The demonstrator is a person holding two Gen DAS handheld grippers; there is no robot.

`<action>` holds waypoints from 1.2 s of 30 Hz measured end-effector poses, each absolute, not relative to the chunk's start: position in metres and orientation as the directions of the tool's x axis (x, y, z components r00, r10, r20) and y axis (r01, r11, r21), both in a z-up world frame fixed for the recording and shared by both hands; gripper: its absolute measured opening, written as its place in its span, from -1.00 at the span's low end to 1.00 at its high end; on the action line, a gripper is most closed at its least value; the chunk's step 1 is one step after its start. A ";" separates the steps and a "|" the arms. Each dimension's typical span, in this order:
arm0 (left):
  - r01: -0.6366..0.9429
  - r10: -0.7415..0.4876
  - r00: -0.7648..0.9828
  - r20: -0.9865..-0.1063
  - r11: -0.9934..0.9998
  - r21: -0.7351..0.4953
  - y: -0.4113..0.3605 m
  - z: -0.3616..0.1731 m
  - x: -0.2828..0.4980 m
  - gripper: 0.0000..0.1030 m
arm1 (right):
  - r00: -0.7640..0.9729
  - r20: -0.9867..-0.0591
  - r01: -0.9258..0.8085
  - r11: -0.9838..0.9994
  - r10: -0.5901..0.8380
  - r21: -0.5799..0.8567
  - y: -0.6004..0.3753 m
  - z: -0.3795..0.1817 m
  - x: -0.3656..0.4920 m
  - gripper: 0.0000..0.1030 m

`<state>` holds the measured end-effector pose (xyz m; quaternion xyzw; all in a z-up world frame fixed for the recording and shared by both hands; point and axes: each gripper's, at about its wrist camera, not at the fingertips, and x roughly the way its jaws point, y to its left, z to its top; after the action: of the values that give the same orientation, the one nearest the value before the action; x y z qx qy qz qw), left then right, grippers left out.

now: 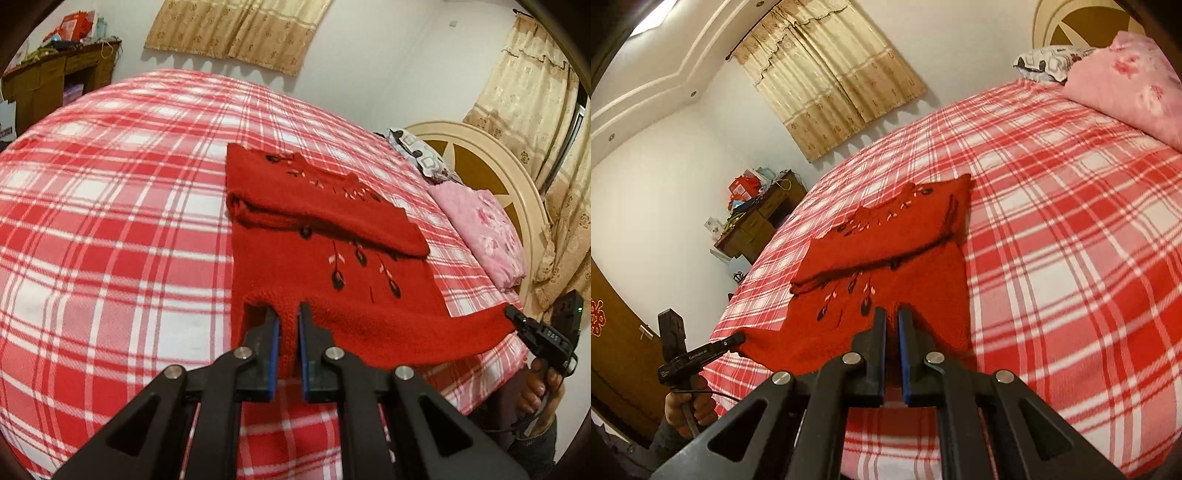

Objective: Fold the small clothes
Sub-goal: 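Lift the held hem with both grippers and fold it toward the collar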

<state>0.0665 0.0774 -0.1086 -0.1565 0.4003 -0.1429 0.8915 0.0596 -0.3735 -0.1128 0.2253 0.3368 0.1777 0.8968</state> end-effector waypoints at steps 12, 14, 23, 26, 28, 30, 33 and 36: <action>0.153 -0.288 0.712 -0.640 0.954 -0.259 0.058 -0.088 0.101 -0.82 | 0.726 -0.536 -0.159 0.863 0.431 0.479 -0.369 -0.101 0.106 -0.90; 0.156 -0.283 0.721 -0.632 0.955 -0.250 0.057 -0.085 0.108 -0.82 | 0.730 -0.534 -0.161 0.866 0.427 0.473 -0.368 -0.097 0.115 -0.90; 0.146 -0.249 0.723 -0.645 0.967 -0.211 0.055 -0.087 0.134 -0.82 | 0.733 -0.541 -0.160 0.878 0.412 0.452 -0.360 -0.091 0.145 -0.90; 0.143 -0.244 0.725 -0.644 0.968 -0.206 0.056 -0.086 0.141 -0.82 | 0.734 -0.542 -0.162 0.879 0.411 0.448 -0.357 -0.090 0.155 -0.90; 0.144 -0.242 0.727 -0.643 0.969 -0.202 0.057 -0.084 0.147 -0.82 | 0.735 -0.543 -0.161 0.883 0.405 0.441 -0.355 -0.087 0.162 -0.90; 0.142 -0.244 0.726 -0.642 0.968 -0.207 0.059 -0.082 0.156 -0.82 | 0.739 -0.544 -0.161 0.888 0.397 0.430 -0.354 -0.084 0.170 -0.90; 0.137 -0.250 0.727 -0.639 0.965 -0.222 0.062 -0.078 0.167 -0.82 | 0.741 -0.548 -0.159 0.894 0.388 0.418 -0.352 -0.079 0.183 -0.90; 0.137 -0.247 0.735 -0.632 0.966 -0.219 0.062 -0.073 0.177 -0.82 | 0.741 -0.554 -0.155 0.899 0.379 0.409 -0.351 -0.078 0.195 -0.90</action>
<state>0.1768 0.0622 -0.0729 -0.0791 0.3492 -0.1036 0.9279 0.1945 -0.3509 -0.0777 0.1706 0.3289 0.1456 0.9174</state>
